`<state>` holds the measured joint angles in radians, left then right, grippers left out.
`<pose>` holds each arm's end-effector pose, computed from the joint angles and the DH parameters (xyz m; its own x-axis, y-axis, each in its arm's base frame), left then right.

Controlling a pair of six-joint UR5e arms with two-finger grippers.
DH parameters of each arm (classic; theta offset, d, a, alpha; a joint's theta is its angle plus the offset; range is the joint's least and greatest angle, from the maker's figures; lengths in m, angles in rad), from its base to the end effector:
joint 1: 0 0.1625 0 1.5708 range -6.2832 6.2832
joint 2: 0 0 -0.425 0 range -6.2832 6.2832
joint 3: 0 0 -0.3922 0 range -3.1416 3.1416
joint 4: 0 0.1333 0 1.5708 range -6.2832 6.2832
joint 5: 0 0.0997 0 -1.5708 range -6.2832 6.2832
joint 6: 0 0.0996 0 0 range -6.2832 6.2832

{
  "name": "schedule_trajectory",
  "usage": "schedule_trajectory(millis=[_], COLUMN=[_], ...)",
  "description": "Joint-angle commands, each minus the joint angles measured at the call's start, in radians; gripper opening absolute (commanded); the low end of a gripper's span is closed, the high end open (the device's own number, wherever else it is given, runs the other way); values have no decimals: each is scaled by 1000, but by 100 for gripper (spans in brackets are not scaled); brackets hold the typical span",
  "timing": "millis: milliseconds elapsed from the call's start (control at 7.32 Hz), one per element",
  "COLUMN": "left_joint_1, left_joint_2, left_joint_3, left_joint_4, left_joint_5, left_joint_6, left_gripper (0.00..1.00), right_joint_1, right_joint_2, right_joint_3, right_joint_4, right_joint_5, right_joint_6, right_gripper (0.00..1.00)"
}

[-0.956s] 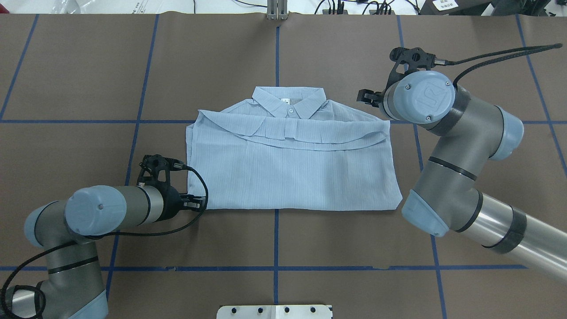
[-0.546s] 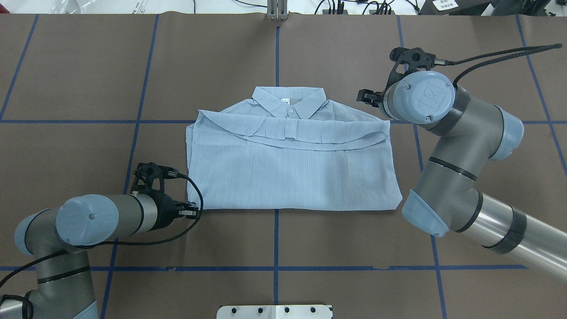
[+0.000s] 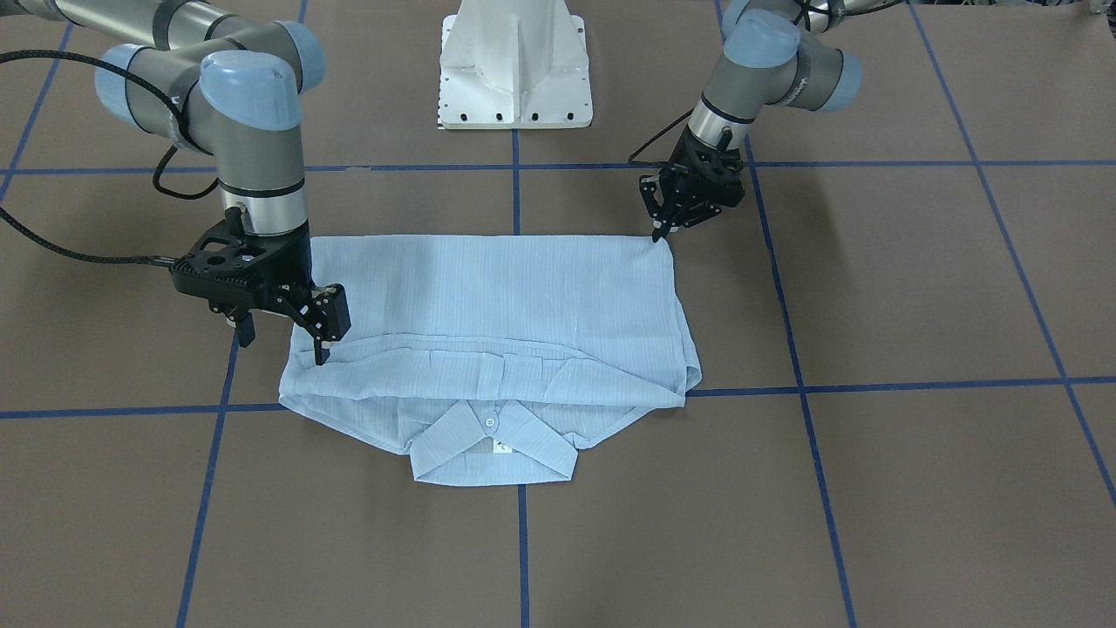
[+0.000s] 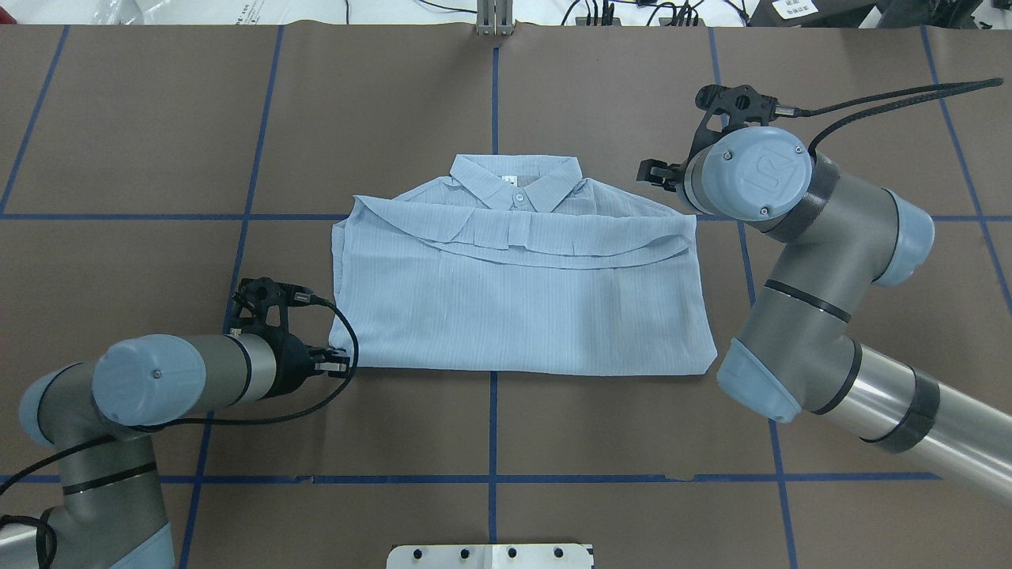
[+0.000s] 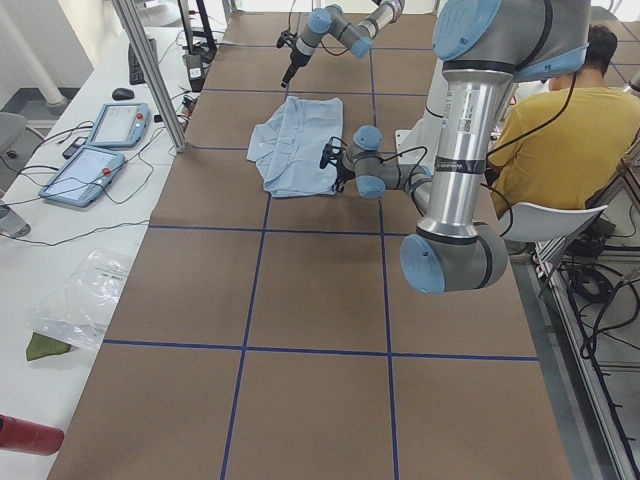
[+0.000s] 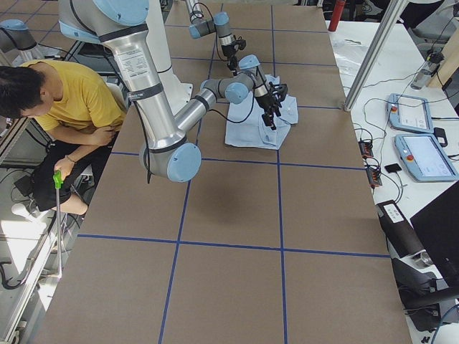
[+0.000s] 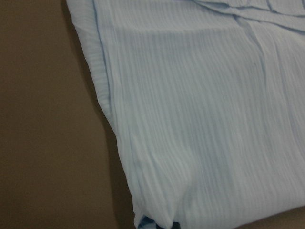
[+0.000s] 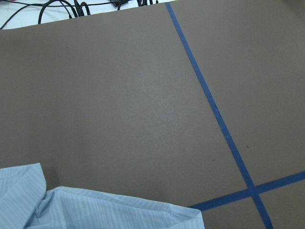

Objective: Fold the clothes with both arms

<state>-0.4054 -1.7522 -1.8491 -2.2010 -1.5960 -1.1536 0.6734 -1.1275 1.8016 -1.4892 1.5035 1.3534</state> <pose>0.4654 -0.3421 0.3642 0.5401 0.2090 -0.8153 0.1694 0.9218 0.3486 -0.4047 -0.5020 0.3056 0.6975 0.2812 0.6591 -0.5201 0.8314 0.1957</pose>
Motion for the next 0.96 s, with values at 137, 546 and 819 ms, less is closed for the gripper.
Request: schedule_trajectory(millis=[137,546,819], left_joint_1=[-224,-409,-453], left_joint_2=[-24,-397,-584], left_joint_3=[54,489,778], left_joint_4=[60,46,-38], left_joint_5=[1,2,109], left_joint_6=[217,304,330], left_gripper=[0,0,0], right_joint_1=[-3,-9,-26], right_joint_2=[2,3,3], right_joint_3=[1,2,21], right_joint_4=[0,36,37], right_joint_5=[0,0,0], right_joint_6=[10,13,27], right_gripper=[100,100,100])
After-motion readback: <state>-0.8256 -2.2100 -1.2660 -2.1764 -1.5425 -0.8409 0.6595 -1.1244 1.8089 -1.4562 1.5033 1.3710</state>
